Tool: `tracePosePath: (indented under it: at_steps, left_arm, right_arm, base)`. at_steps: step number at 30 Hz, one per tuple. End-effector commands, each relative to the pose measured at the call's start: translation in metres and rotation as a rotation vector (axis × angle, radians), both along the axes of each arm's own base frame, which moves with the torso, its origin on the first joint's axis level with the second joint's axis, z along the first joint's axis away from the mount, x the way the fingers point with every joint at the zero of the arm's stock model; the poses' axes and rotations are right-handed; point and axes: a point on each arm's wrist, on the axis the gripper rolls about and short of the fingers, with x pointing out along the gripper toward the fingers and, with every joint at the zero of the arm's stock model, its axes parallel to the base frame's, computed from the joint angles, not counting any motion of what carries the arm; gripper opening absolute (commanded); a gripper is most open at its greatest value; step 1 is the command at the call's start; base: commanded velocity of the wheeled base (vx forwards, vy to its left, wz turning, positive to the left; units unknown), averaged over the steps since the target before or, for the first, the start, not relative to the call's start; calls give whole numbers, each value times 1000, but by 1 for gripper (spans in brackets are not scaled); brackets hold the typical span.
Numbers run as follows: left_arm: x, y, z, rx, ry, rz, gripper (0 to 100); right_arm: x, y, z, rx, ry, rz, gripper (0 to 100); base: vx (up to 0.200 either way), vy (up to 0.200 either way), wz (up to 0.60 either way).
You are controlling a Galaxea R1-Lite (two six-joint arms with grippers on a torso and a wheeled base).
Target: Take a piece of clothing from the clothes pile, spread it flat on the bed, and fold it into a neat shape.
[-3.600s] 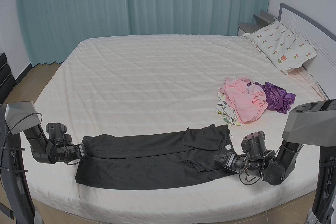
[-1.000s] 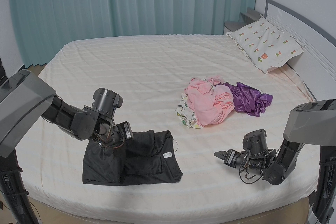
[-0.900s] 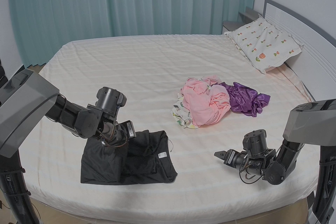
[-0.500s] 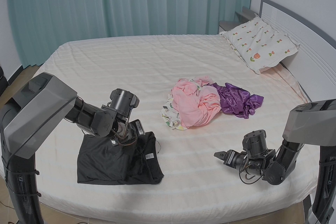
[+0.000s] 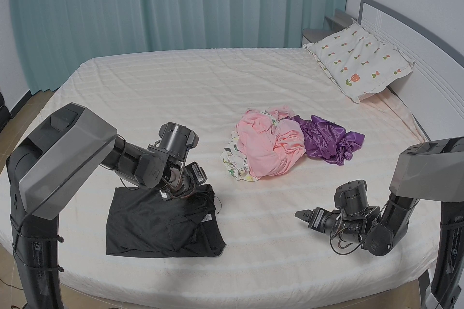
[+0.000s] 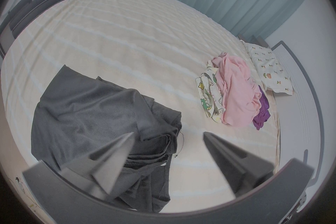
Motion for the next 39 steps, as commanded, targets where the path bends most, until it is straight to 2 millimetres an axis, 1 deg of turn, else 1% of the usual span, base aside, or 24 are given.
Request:
tracePosePath:
  at_steps: [1, 4, 8, 12, 14, 16, 17, 19, 22, 24, 29, 34, 37, 39]
  left_arm:
    - [-3, 4, 16, -39, -26, 24, 100]
    - [-7, 12, 20, -57, -18, 54, 100]
    - [-20, 30, 14, -67, 38, 72, 100]
    - [-33, 56, 9, -89, 80, 107, 100]
    - [-38, 64, 7, -97, 94, 127, 100]
    - [-39, 65, 7, -96, 96, 131, 100]
    - [-42, 72, 6, -98, 111, 154, 100]
    - [-45, 75, 4, -107, 126, 183, 100]
    - [-46, 80, 6, -139, 132, 230, 100]
    - [-49, 85, 2, -143, 144, 246, 100]
    - [-55, 93, -2, -186, 160, 236, 100]
    - [-61, 109, -5, -269, 179, 234, 100]
    - [-62, 115, -12, -293, 177, 241, 100]
    - [-62, 120, -14, -299, 164, 254, 100]
  right_arm:
    - [0, 0, -1, -1, 3, 0, 100]
    - [-1, 0, -1, -2, 6, 2, 100]
    - [-2, 0, -1, -2, 4, 2, 100]
    - [-2, 0, -1, -3, 7, 2, 100]
    - [-2, 0, -1, -2, 6, 2, 100]
    - [-2, 0, -1, -3, 7, 2, 100]
    - [-2, 0, -1, -3, 7, 2, 100]
    - [-2, 0, -1, -3, 7, 2, 100]
    - [-2, 0, -1, -3, 7, 2, 100]
    - [-2, 0, -2, -3, 8, 2, 100]
    - [-2, 0, -2, -3, 7, 3, 100]
    - [1, 1, -1, 2, 0, 2, 100]
    - [2, 3, 0, 4, -7, 5, 100]
    - [4, 5, 1, 8, -17, 6, 100]
  base:
    - [0, 0, 0]
    - [0, 0, 0]
    - [0, 0, 0]
    - [0, 0, 0]
    - [0, 0, 0]
    - [0, 0, 0]
    - [0, 0, 0]
    - [0, 0, 0]
    - [0, 0, 0]
    - [0, 0, 0]
    - [0, 200, 0]
    - [0, 200, 0]
    - [0, 200, 0]
    - [0, 200, 0]
